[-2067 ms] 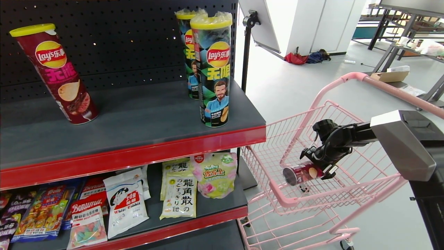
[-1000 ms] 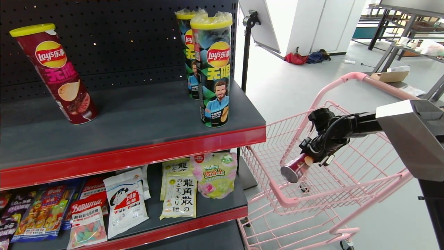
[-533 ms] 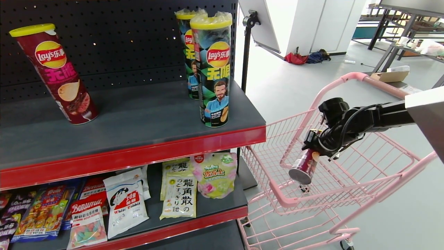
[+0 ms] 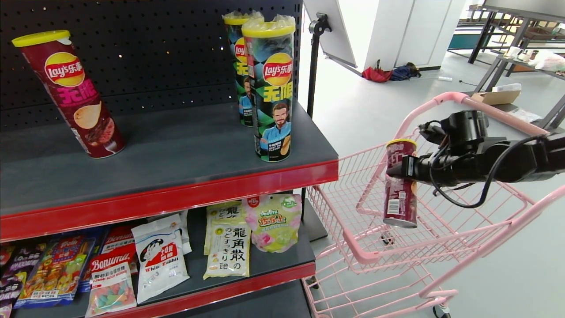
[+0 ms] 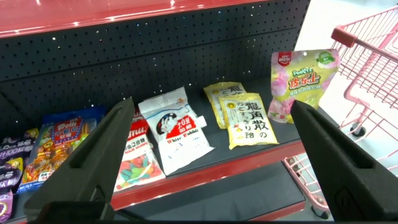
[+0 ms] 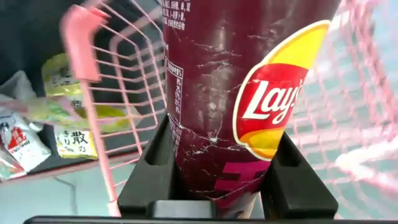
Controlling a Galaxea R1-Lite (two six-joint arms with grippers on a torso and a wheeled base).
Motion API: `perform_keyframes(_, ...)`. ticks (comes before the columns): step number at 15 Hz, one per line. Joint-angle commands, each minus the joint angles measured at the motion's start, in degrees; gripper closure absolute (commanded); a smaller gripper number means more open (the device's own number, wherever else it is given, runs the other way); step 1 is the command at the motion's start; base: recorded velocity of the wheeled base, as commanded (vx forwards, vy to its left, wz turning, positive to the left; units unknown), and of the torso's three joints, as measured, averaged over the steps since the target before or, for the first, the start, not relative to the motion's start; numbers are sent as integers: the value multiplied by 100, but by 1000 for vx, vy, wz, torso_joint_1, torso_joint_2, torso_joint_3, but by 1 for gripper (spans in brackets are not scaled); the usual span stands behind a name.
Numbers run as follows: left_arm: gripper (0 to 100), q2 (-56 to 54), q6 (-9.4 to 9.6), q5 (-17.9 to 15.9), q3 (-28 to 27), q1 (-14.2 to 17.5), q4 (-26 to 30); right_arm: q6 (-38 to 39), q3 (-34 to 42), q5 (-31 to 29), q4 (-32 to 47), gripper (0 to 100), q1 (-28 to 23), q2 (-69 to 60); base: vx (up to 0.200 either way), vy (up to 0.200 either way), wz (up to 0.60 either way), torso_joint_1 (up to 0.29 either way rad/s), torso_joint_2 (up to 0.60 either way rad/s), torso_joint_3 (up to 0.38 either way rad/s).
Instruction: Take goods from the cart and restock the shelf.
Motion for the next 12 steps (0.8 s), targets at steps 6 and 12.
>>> perform_keyframes(6,0,7,-16,2,0,2,7,-1667,955,296,-1529,100,17,-2121,0,0,0,0,0,0)
perform_keyframes(12,0,7,-34,2,0,2,16,-2308,1641,50,-536,100,-1,-4881,0,0,0,0,0,0)
